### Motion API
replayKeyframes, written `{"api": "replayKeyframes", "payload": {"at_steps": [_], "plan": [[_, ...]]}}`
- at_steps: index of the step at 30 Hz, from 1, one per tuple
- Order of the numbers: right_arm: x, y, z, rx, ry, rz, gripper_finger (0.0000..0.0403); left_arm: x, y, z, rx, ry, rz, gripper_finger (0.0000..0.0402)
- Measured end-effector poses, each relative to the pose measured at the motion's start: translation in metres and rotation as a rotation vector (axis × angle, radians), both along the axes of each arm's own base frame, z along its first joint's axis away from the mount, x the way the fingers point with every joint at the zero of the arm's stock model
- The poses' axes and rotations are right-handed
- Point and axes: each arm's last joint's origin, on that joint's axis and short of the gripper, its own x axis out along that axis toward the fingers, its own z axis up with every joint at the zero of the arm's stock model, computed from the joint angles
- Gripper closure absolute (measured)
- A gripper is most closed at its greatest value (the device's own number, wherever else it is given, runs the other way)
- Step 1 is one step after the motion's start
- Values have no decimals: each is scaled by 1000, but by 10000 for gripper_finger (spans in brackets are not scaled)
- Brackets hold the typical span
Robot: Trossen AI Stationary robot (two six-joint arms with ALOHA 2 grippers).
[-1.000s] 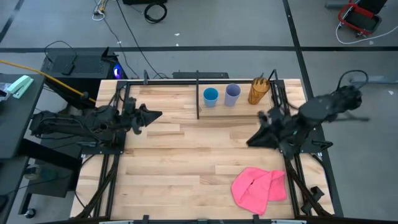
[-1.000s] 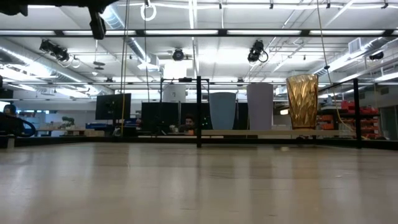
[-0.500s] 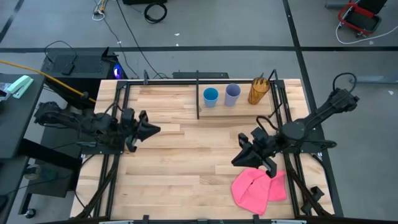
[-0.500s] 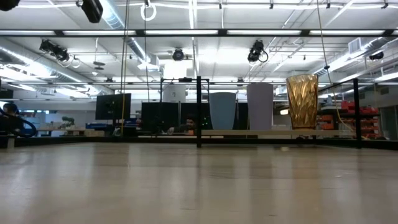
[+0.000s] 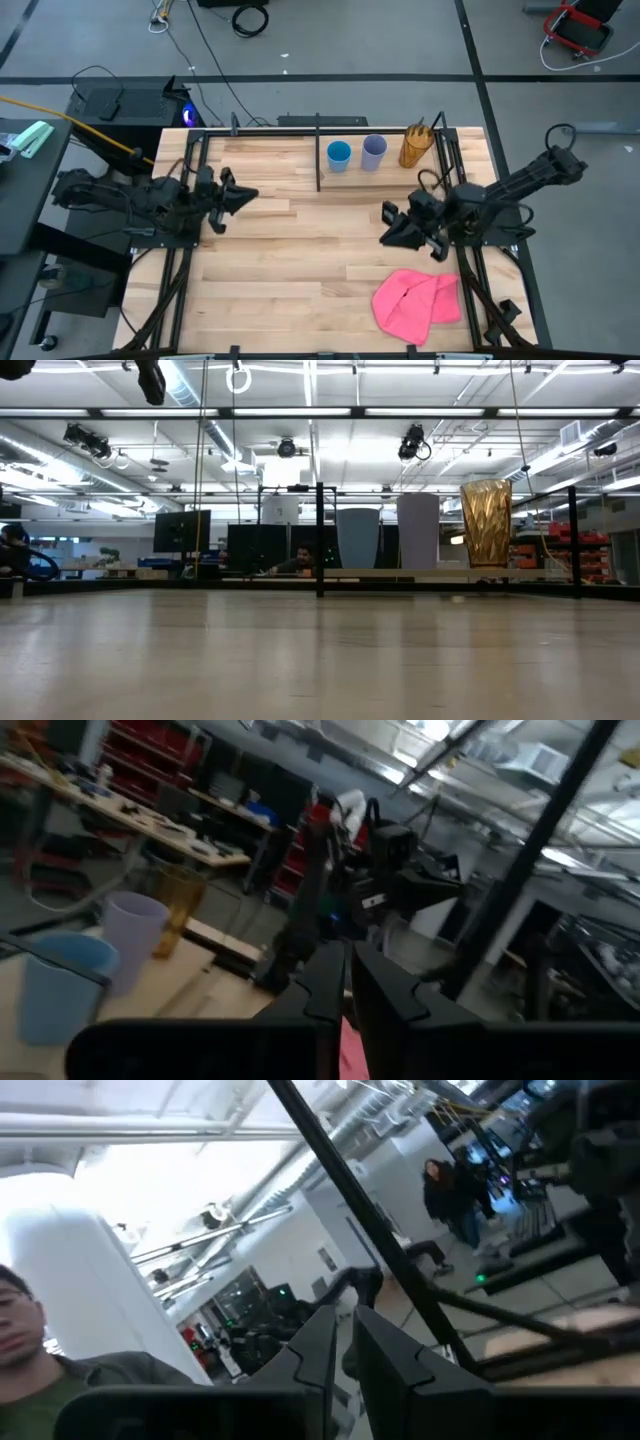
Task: Stack small to large cups/mugs on shelf
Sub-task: Return to Home Position
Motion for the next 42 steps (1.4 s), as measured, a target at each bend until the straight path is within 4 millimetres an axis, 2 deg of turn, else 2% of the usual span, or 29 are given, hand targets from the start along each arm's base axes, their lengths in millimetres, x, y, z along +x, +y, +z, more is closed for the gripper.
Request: {"api": "replayKeyframes", "payload": {"at_steps": [7, 13, 17, 20, 26, 32, 42], "plan": [[-26, -37, 18, -38, -90, -32, 356, -23, 15, 11, 43, -75, 61, 367], [-72, -58, 31, -70, -93, -125, 356, -50, 19, 14, 46, -111, 78, 376], [-99, -62, 38, -73, -161, -162, 356, -61, 21, 15, 50, -132, 80, 378], [-113, -64, 39, -69, -171, -181, 356, -67, 21, 16, 63, -152, 86, 376], [-132, -68, 35, -71, -146, -218, 356, -79, 23, 15, 77, -165, 111, 367], [-150, -71, 35, -66, -193, -243, 356, -91, 24, 13, 68, -178, 110, 369], [-173, -75, 27, -46, -175, -287, 355, -101, 25, 6, 41, -152, 100, 373]]}}
